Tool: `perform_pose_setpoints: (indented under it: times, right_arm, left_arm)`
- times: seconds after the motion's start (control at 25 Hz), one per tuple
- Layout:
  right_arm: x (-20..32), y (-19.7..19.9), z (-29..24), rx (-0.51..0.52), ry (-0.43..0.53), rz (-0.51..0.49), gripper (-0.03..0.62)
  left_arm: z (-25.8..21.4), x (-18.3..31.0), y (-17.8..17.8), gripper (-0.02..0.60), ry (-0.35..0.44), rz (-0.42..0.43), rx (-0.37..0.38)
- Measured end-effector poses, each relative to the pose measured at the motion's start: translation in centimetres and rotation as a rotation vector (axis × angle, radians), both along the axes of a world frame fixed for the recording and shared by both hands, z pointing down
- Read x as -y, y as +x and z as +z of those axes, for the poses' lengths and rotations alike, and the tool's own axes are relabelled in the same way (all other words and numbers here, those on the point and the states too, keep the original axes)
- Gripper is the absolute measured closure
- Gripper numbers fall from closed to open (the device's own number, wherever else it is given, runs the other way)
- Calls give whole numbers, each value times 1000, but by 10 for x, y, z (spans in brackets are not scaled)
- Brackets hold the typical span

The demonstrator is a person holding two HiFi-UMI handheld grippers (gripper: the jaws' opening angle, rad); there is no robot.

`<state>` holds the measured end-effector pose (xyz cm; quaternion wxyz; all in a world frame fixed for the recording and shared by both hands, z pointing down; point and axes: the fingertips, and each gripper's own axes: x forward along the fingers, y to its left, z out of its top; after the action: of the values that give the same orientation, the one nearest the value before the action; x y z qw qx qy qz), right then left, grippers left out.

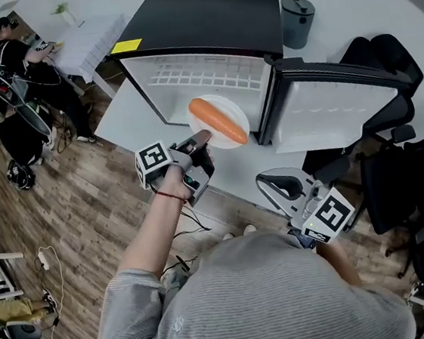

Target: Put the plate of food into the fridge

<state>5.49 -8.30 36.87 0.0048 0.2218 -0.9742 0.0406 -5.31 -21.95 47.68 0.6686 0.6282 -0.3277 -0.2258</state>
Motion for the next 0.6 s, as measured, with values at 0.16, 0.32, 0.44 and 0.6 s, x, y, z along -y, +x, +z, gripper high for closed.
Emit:
perform_pose_setpoints:
  times: [0.16, 0.32, 0.44, 0.6]
  right_arm:
    - [4, -3, 0, 0, -1, -1, 580]
    - [7, -4, 4, -6, -7, 2, 580]
    - [9, -3, 5, -6, -9, 10, 580]
    - [11, -1, 6, -6, -14, 22, 580]
  left_arm:
    - [0, 27, -5, 551, -6, -26, 16]
    - [-4, 53, -6, 551, -5, -45, 11]
    - [-6, 66, -5, 551, -17, -64, 6]
    - [-2, 76, -4, 551, -23, -69, 19]
